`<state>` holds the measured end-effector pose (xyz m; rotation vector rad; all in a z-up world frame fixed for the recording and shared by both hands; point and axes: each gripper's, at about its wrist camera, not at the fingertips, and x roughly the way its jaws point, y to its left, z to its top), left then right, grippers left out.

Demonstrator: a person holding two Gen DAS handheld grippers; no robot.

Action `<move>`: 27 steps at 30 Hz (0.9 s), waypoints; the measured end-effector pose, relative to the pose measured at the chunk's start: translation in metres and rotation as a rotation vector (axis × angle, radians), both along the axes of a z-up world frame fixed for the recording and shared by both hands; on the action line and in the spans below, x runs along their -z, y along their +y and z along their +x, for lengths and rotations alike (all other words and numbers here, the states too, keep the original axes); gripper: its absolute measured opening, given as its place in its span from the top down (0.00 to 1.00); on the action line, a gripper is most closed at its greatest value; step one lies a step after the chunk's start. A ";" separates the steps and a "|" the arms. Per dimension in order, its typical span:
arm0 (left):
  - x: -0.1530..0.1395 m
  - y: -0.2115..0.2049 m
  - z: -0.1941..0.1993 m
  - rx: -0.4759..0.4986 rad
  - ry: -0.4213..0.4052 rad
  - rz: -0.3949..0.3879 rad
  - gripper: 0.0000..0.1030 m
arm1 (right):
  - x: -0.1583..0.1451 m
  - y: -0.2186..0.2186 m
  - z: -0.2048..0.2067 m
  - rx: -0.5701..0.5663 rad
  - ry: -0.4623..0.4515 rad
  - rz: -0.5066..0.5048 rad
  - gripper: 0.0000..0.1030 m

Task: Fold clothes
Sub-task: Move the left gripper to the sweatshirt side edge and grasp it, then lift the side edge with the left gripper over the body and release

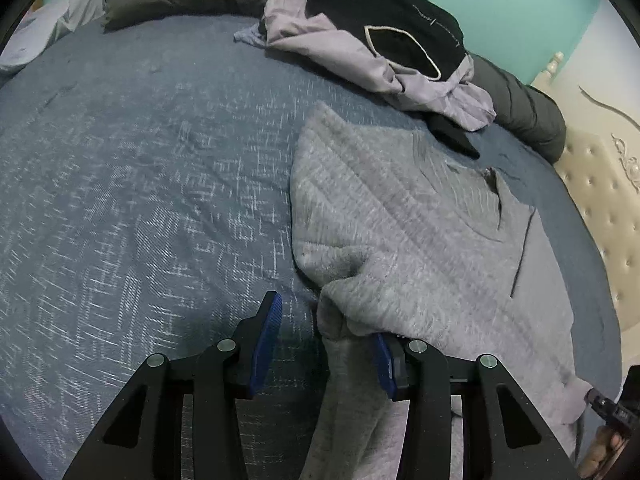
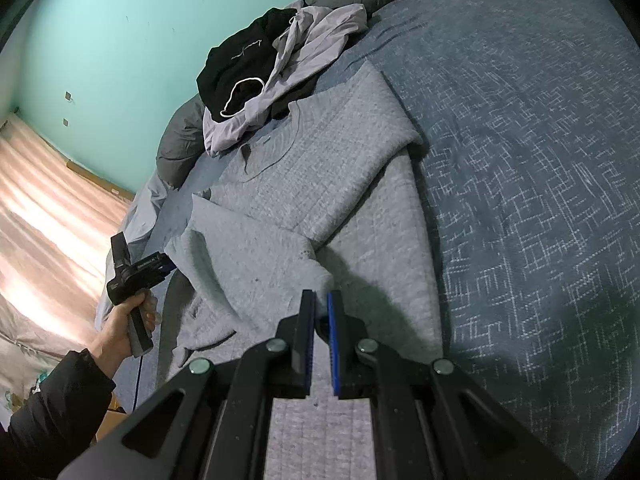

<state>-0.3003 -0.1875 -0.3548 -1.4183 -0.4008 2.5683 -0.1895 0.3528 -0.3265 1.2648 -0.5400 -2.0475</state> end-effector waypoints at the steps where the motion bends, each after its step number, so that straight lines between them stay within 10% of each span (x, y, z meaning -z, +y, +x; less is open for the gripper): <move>1: 0.000 -0.001 0.000 0.004 -0.002 -0.005 0.66 | 0.000 0.000 0.000 -0.002 0.001 0.000 0.94; 5: -0.009 -0.006 0.004 0.020 0.014 -0.014 0.91 | -0.001 -0.003 0.000 -0.011 0.005 -0.001 0.94; 19: -0.006 -0.032 0.005 -0.003 -0.028 -0.184 0.94 | 0.010 -0.014 0.003 -0.038 -0.028 0.032 0.94; 27: -0.010 -0.040 0.012 -0.031 -0.053 -0.149 0.90 | 0.013 -0.018 0.004 -0.047 -0.031 0.053 0.94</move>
